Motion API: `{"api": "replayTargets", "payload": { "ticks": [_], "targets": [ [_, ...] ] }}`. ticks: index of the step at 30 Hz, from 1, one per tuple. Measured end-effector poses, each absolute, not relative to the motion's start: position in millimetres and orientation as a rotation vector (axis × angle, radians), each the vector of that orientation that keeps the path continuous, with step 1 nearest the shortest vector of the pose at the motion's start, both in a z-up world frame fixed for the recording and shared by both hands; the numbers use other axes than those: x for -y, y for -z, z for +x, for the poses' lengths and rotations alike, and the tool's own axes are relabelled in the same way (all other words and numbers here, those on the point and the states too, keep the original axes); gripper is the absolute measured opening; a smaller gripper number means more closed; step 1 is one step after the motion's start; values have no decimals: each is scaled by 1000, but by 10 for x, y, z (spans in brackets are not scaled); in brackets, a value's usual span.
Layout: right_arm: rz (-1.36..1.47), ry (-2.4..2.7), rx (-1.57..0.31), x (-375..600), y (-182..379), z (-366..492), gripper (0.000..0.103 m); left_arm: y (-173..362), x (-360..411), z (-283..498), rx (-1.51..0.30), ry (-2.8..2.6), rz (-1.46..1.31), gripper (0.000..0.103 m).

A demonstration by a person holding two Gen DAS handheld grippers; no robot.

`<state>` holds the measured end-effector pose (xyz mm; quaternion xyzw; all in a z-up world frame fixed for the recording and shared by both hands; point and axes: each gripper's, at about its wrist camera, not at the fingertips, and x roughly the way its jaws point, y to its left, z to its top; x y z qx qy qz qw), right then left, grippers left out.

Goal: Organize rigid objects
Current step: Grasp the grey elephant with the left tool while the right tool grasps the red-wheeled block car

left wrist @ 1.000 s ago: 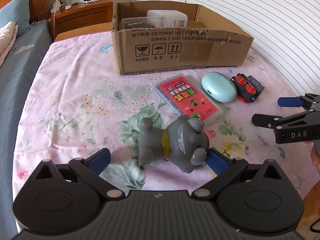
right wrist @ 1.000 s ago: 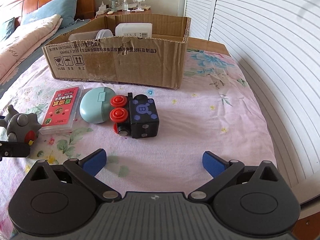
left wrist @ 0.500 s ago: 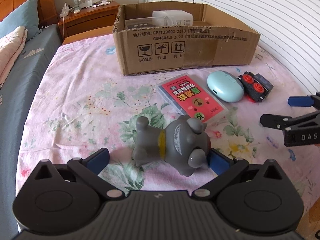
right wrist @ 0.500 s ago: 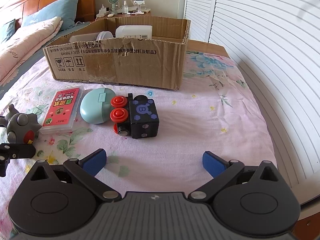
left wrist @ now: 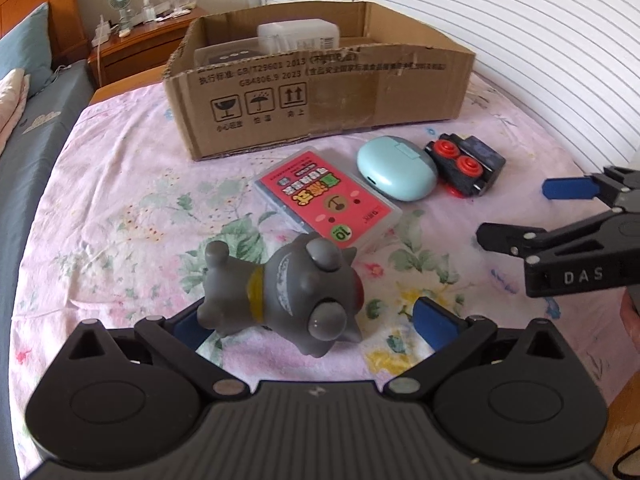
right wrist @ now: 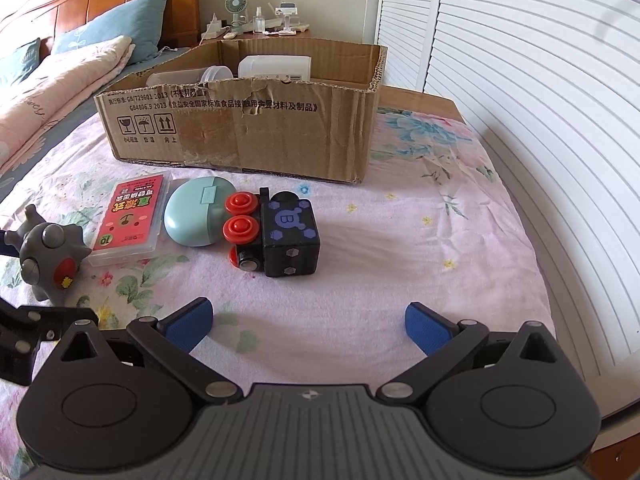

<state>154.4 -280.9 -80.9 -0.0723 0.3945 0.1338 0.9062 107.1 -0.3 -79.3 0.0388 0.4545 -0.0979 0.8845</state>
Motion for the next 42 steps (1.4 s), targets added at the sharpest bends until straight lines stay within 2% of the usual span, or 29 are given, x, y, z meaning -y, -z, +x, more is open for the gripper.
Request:
{"api": "replayTargets", "payload": {
  "ticks": [4,6,9,10,15,21,29,35,37,42],
  "targets": [
    [-148,-275,-814,2808,811,1538,103,795,-18,1096,-930,176,58,102],
    [-148,-275,-811,2808,811,1535,103,781,-45,1100,-925,174,33,98],
    [-147,-274,-811,2806,809,1534,103,748,-68,1085,-906,167,34,83],
    [-147,-273,-812,2805,809,1536,103,743,-71,1087,-904,156,48,75],
    [-147,-275,-804,2815,819,1523,103,723,-194,1073,-908,153,52,73],
    [-150,-285,-799,2826,819,1510,103,723,-444,977,-917,142,86,75],
    [-159,-295,-820,2783,800,1649,103,796,-485,984,-907,135,46,98],
    [-184,-306,-823,2719,787,1801,103,817,-491,983,-902,129,42,102],
    [-202,-321,-811,2690,776,1827,98,820,-492,977,-896,129,41,102],
    [-216,-366,-789,2641,745,1864,78,818,-493,977,-894,129,41,102]
  ]
}}
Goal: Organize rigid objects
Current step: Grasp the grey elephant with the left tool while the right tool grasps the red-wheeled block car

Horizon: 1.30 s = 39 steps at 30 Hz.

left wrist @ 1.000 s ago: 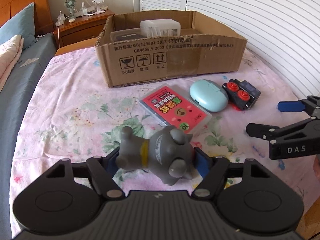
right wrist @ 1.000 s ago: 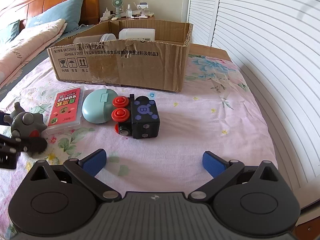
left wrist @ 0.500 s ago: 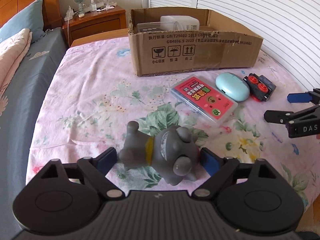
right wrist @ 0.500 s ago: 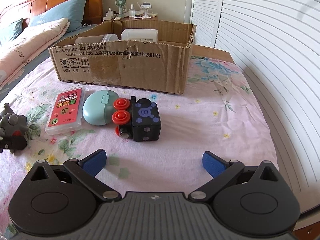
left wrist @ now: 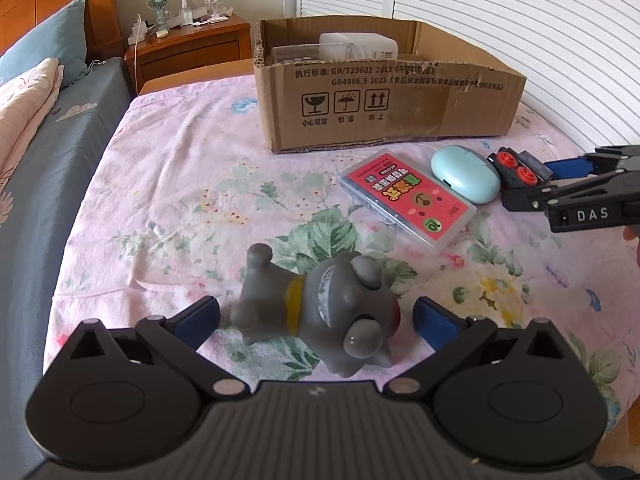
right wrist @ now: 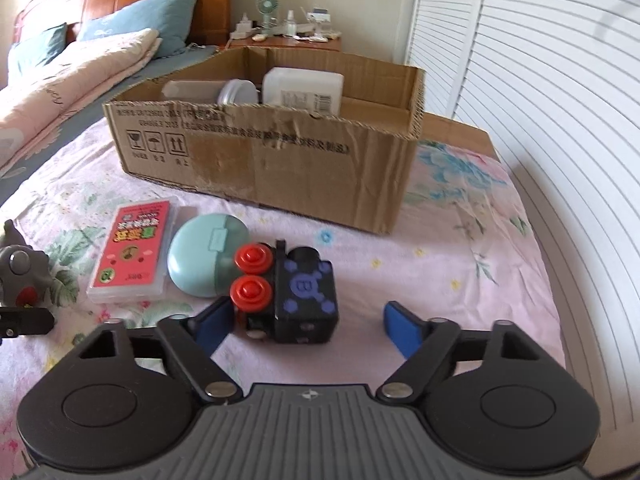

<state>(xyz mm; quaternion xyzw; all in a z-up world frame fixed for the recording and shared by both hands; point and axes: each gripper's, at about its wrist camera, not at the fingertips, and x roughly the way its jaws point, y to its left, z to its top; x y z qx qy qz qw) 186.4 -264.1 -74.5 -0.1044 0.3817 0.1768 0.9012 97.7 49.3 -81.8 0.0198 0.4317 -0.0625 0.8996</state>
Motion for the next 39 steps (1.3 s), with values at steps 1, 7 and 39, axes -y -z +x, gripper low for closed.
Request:
{"api": "replayTargets", "payload": {
  "ticks": [1,7,39],
  "targets": [
    [-219,-372,-782,2631,739,1858,75,818,-493,974,-892,129,40,102],
    [-201,-402,-780,2599,721,1820,56,821,-491,975,-891,128,40,102],
    [-151,-293,-777,2726,733,1724,57,741,-467,989,-877,136,41,73]
  ]
}}
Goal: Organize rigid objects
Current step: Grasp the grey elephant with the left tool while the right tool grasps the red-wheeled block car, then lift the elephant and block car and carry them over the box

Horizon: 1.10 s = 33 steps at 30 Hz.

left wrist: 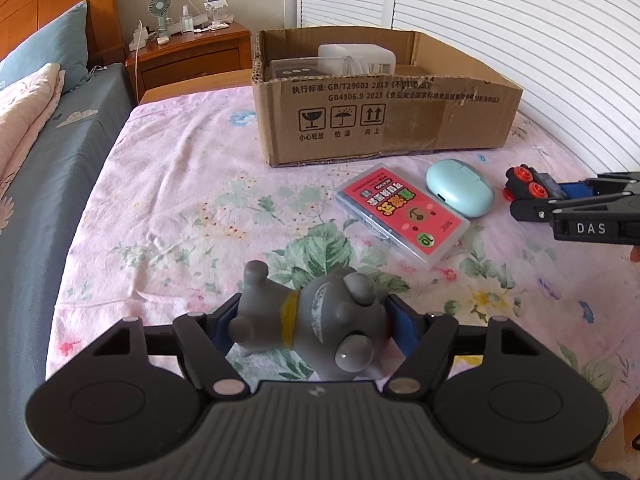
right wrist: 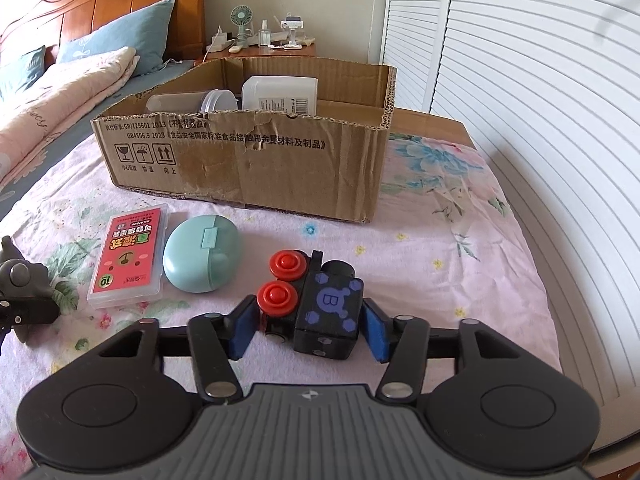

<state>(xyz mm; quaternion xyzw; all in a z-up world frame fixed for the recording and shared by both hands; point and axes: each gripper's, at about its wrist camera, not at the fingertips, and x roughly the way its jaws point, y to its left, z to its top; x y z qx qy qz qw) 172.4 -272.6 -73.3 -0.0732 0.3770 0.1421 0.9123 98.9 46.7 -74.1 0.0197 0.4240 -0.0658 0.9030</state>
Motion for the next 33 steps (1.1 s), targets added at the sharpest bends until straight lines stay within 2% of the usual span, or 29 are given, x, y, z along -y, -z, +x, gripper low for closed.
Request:
{"api": "replayTargets", "payload": {
  "ticks": [17,33],
  "targets": [
    [-224,-371,-783,2759,394,1645,56,453,-503,1061,-922,282,125,72],
    [-137,-360,-813,2784,596,1881,58,380,-551,1088,-895,315,111,73]
  ]
}}
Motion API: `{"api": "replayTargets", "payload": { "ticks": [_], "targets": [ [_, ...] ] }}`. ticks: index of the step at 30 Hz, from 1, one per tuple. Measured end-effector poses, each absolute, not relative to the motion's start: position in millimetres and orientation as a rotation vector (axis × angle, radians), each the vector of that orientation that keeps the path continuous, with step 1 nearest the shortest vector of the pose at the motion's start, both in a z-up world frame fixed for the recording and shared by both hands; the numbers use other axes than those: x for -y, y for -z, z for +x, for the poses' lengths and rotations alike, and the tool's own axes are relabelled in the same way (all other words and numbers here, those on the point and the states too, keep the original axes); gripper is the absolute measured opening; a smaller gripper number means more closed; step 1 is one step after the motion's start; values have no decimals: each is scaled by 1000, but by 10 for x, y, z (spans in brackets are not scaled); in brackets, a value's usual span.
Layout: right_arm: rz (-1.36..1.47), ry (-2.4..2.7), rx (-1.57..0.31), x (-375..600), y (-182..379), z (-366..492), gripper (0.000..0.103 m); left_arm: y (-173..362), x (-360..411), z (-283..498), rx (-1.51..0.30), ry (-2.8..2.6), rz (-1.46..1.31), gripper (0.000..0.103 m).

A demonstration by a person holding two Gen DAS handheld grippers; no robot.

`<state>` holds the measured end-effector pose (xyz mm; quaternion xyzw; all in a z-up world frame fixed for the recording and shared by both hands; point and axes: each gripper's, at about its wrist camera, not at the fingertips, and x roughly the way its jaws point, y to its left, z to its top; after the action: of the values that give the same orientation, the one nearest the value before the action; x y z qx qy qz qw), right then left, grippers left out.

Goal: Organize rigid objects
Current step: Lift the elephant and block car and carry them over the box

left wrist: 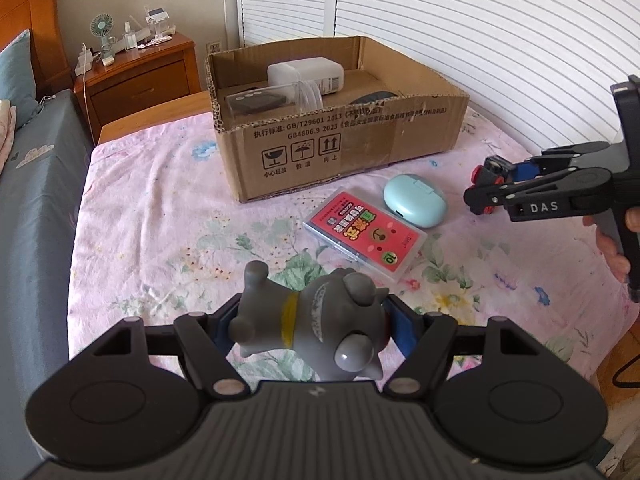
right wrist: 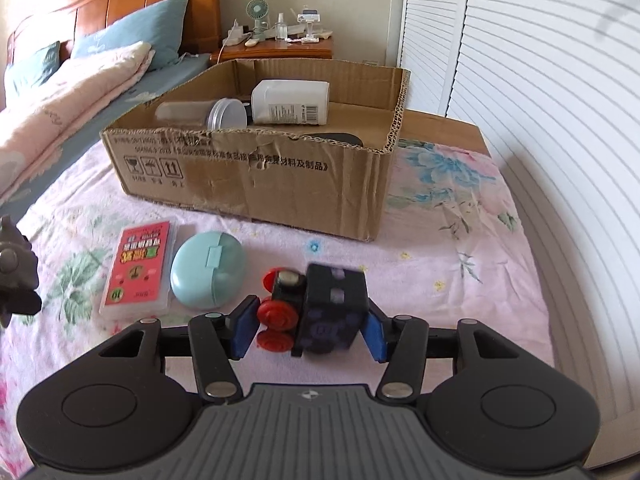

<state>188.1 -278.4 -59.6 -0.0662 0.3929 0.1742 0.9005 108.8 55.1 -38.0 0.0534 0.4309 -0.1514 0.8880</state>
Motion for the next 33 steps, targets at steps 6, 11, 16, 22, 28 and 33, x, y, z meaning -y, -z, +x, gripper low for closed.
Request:
{"api": "replayTargets", "payload": {
  "ticks": [6,11,16,22,28,33],
  "targets": [
    [-145,-357,-808,2754,540,1880,58,331,-565,1133,-903,337,114,72],
    [-193,-393,-780,2694,280,1879,58,248,-595,1204,-915,356,123,72],
    [-198,-410,-700,2661,-121,2058,58,93,-594,1322,-896,367,156,72],
    [-205,-401,-668,2526,-323,2517,58,-107,-536,1531,-856,388,180,72],
    [-245,-363,-717,2414,-239,2996,58,-299,-463,1776,-804,373,213,72],
    [-214,-357,-768,2358,-185,3417,58,-367,-397,1959,-796,374,214,72]
  ]
}}
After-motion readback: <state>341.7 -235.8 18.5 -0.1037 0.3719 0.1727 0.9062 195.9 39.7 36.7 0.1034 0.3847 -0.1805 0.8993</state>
